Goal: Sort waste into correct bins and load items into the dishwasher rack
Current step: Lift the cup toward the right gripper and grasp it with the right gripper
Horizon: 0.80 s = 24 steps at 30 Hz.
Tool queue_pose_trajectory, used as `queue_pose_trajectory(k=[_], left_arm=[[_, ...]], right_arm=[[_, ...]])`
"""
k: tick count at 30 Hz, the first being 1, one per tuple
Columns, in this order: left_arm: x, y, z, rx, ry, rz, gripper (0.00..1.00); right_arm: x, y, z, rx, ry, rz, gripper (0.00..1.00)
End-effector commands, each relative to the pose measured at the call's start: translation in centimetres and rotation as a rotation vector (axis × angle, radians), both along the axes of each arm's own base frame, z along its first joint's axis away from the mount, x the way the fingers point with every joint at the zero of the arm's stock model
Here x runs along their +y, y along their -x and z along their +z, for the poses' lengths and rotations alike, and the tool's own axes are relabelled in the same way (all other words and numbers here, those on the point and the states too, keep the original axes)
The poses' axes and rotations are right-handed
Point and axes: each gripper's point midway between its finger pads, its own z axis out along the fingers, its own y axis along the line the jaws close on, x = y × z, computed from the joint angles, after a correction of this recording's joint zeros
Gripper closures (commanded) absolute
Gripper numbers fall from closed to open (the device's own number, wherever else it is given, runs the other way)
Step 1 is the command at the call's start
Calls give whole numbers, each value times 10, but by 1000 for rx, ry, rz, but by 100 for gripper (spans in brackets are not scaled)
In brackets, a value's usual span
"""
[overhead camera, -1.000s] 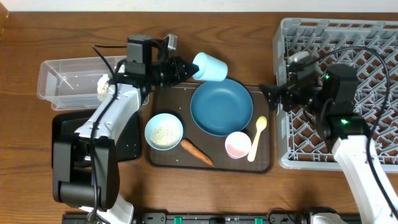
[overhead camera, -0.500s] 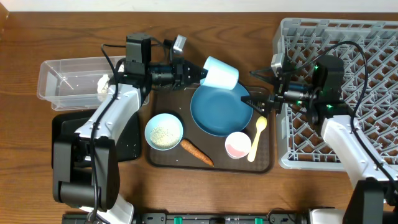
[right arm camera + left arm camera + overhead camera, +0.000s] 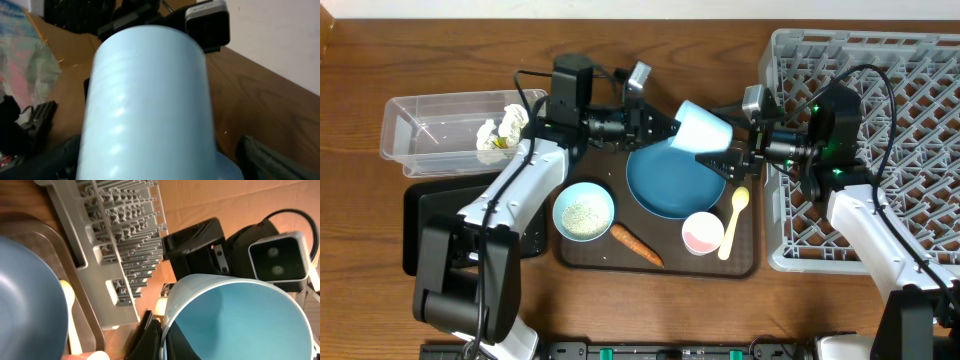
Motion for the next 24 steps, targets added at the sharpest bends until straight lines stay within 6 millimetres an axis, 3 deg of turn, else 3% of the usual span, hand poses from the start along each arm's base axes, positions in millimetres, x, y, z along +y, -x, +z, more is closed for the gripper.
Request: queue_pose_trajectory(k=[1, 18, 20, 24], left_arm=[[-5, 6, 14, -31, 15, -21, 94], [-5, 2, 12, -34, 2, 0, 93], [-5, 1, 12, -35, -1, 6, 85], [-4, -6, 7, -42, -26, 49, 83]], right_arm=[[5, -2, 5, -30, 1, 9, 8], [6, -2, 13, -86, -11, 25, 22], [6, -2, 13, -85, -11, 25, 22], [6, -2, 13, -85, -11, 24, 27]])
